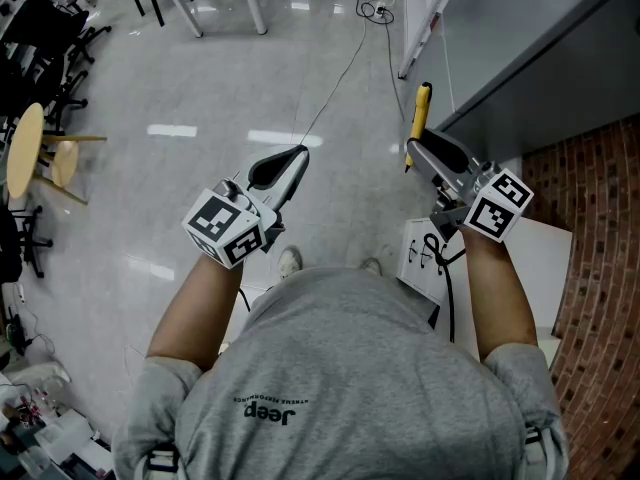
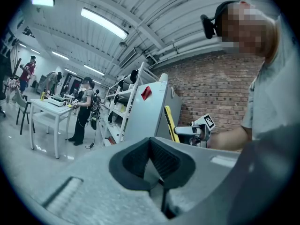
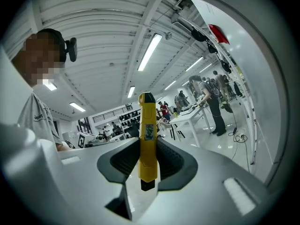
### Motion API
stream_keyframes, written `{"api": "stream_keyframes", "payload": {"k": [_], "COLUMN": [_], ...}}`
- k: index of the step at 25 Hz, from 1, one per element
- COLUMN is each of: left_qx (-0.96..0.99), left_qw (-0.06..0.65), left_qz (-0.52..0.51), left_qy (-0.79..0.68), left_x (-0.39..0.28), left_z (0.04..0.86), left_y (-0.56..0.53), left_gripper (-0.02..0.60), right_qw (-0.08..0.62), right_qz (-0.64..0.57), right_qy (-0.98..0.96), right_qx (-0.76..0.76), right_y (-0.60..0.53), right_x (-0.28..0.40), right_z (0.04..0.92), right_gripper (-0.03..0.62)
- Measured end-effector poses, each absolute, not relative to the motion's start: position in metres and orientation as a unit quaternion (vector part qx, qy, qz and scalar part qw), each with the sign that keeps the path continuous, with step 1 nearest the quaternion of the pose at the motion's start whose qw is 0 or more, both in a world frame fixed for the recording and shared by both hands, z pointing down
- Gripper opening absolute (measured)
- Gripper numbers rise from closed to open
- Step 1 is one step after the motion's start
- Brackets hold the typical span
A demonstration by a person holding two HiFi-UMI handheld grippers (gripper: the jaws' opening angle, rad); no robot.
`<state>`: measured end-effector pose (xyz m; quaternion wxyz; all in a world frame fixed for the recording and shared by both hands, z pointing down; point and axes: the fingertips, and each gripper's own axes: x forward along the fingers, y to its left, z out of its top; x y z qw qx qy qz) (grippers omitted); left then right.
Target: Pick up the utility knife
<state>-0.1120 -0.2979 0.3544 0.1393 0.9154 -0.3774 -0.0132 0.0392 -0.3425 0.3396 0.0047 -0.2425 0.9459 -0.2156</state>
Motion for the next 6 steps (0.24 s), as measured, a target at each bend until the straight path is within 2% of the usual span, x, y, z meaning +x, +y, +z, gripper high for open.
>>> {"api": "stream_keyframes", "payload": {"k": [6], "left_qx": [0.916], "left_qw": [0.137], "left_qz": [-0.013], "left_qy": [-0.376], "left_x": [-0.109], "left_z": [0.3541], "left_y": [-0.2954], "left_gripper": [0.0], "right_qw": [0.006], "right_qz": [-0.215], "right_qy": [0.946], "right_qx": [-0.241], "right_y": [-0.3401], "right_x": [0.0413], "right_z": [0.3386], "right_gripper": [0.123]}}
